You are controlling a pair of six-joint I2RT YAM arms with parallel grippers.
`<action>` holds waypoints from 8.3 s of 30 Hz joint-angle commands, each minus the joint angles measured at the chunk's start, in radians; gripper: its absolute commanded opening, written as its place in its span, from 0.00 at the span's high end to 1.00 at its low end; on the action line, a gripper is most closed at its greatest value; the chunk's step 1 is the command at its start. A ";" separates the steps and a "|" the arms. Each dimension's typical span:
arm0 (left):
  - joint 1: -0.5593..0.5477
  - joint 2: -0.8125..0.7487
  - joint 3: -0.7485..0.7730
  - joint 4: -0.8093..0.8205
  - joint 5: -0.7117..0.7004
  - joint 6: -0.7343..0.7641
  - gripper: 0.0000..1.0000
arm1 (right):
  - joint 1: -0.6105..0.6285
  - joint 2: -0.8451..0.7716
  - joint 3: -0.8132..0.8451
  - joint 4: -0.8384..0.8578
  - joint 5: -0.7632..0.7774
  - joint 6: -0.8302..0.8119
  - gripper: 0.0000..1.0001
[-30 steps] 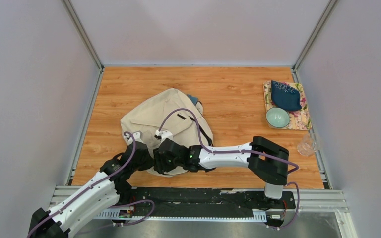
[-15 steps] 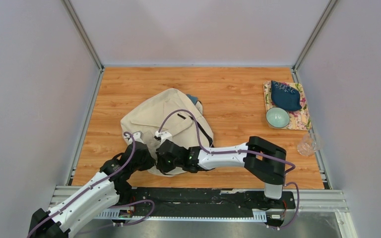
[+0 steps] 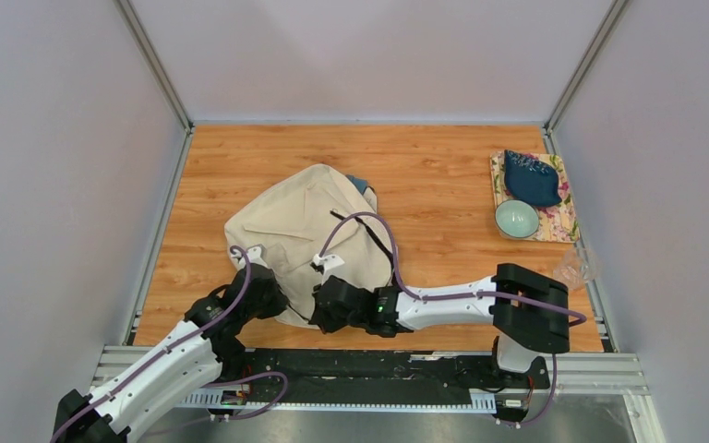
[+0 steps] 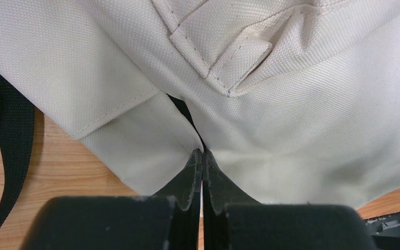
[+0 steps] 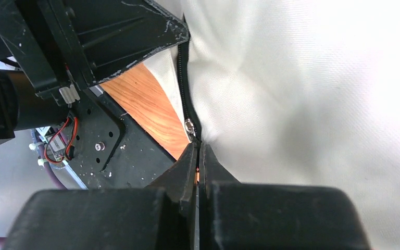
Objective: Pack the student bag
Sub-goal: Zip the student bag at the center of the board.
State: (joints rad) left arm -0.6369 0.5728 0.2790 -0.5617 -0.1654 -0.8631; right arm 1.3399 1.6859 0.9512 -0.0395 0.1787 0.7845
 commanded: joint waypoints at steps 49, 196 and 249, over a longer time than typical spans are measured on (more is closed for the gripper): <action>0.023 -0.134 0.275 -0.328 -0.281 0.111 1.00 | -0.073 -0.534 -0.080 -0.244 0.470 -0.045 1.00; 0.172 -0.123 0.098 -0.049 0.102 -0.019 1.00 | -0.157 -0.203 -0.032 -0.168 0.025 -0.024 1.00; 0.172 -0.203 0.121 -0.064 0.129 -0.047 1.00 | -0.303 -0.255 -0.193 -0.060 0.030 0.519 0.92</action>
State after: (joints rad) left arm -0.4686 0.3840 0.3531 -0.6693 -0.0570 -0.8989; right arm 1.0451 1.4364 0.7345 -0.1326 0.2050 1.2938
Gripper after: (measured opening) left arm 0.018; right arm 0.208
